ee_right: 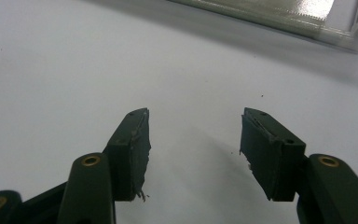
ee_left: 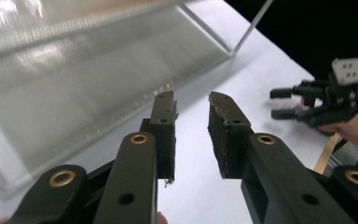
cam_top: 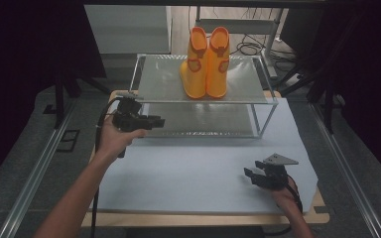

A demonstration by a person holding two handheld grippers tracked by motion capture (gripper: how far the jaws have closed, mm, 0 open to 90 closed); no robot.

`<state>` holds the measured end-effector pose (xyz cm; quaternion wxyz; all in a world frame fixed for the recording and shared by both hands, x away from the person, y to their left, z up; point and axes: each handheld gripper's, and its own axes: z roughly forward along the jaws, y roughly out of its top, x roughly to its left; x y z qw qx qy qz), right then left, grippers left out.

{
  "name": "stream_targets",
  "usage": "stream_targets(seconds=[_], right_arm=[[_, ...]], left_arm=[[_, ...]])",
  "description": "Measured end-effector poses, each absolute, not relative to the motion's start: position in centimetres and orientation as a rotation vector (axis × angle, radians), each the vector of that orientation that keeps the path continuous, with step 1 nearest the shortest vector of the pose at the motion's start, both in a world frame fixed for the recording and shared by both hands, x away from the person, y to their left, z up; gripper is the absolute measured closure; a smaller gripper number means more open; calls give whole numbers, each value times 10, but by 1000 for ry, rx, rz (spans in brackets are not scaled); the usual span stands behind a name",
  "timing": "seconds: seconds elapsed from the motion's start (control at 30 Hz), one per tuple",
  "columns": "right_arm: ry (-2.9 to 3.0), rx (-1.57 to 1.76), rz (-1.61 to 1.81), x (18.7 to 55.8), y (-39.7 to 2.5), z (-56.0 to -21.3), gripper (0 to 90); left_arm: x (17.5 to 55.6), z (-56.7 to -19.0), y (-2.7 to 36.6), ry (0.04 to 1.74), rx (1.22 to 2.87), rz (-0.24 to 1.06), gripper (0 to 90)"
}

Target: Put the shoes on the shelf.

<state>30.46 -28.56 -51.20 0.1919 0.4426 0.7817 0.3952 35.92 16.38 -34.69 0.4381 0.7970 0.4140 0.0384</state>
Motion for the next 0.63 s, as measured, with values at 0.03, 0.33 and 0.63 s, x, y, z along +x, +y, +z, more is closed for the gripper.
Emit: stream_targets(seconds=[0.03,0.33,0.63], right_arm=[[2195,1242,1109,304,-285,-512,423],[2184,1241,1113,305,-286,-511,423],[2168,1235,1119,304,-287,-508,421]], left_arm=[[357,-351,165,1026,1985,97,714],[340,-390,174,1050,1982,60,687],[339,-392,176,1049,1983,64,606]])
